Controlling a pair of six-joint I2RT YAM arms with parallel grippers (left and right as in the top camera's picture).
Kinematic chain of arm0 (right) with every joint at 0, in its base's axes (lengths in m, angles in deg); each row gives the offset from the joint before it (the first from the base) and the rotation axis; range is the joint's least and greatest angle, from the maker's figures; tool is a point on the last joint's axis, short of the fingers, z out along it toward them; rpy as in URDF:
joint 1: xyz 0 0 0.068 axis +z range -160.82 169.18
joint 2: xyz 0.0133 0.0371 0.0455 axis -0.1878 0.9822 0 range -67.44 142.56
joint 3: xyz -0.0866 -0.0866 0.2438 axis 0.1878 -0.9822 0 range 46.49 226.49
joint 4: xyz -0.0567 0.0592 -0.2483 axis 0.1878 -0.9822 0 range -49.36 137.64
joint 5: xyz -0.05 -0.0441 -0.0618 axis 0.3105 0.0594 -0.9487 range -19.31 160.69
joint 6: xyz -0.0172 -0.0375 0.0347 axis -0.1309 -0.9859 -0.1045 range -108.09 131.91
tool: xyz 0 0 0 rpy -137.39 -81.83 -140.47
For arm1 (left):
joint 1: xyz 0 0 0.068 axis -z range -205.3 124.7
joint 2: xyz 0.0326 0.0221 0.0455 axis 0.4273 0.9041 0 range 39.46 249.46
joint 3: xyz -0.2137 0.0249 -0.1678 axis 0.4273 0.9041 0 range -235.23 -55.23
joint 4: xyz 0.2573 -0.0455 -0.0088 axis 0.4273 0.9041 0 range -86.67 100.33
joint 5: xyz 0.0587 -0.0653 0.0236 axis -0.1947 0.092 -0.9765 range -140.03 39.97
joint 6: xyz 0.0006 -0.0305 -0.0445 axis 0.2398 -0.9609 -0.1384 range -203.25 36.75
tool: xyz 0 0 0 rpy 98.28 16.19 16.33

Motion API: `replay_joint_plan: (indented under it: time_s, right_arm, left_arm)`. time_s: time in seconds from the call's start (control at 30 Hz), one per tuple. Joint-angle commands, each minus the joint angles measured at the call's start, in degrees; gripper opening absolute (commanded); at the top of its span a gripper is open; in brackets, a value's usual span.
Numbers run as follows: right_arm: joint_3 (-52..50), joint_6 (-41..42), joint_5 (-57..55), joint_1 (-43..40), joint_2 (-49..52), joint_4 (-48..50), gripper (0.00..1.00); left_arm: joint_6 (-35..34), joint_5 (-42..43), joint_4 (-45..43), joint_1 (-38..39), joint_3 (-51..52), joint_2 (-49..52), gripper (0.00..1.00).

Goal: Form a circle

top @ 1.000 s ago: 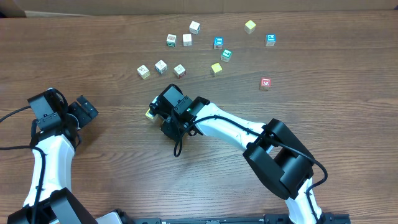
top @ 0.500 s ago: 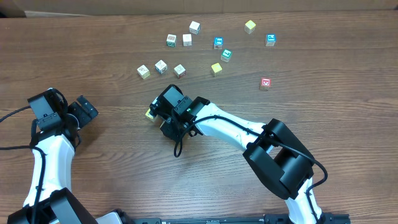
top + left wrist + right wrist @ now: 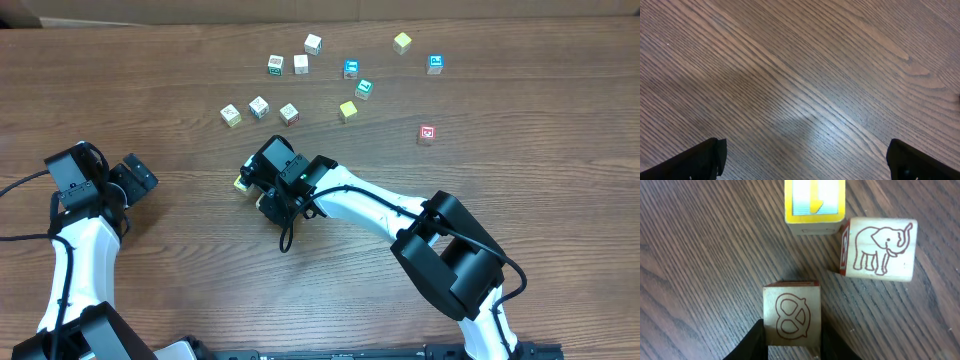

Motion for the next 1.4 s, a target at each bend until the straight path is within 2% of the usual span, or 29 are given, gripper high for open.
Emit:
replay_joint_plan:
  time_s: [0.0, 0.33, 0.47, 0.57, 0.77, 0.9, 1.37]
  right_arm:
    - [0.3, -0.1, 0.3, 0.2, 0.7, 0.7, 0.24]
    - [0.3, -0.2, 0.3, 0.2, 0.7, 1.2, 0.26]
    - [0.3, -0.2, 0.3, 0.2, 0.7, 1.2, 0.37]
    - [0.2, -0.2, 0.3, 0.2, 0.7, 0.9, 0.40]
    - [0.2, -0.2, 0.3, 0.2, 0.7, 0.1, 0.38]
    - [0.2, -0.2, 0.3, 0.2, 0.7, 0.1, 0.31]
    - [0.2, 0.0, 0.3, 0.2, 0.7, 1.0, 0.31]
  left_arm:
    - [-0.5, 0.2, -0.1, -0.2, 0.2, -0.9, 1.00]
    - [-0.5, 0.2, -0.1, -0.2, 0.2, -0.9, 1.00]
    - [-0.5, 0.2, -0.1, -0.2, 0.2, -0.9, 1.00]
    - [-0.5, 0.2, -0.1, -0.2, 0.2, -0.9, 0.99]
    - [-0.5, 0.2, -0.1, -0.2, 0.2, -0.9, 1.00]
    - [-0.5, 0.2, -0.1, -0.2, 0.2, -0.9, 1.00]
    - [-0.5, 0.2, -0.1, -0.2, 0.2, -0.9, 0.99]
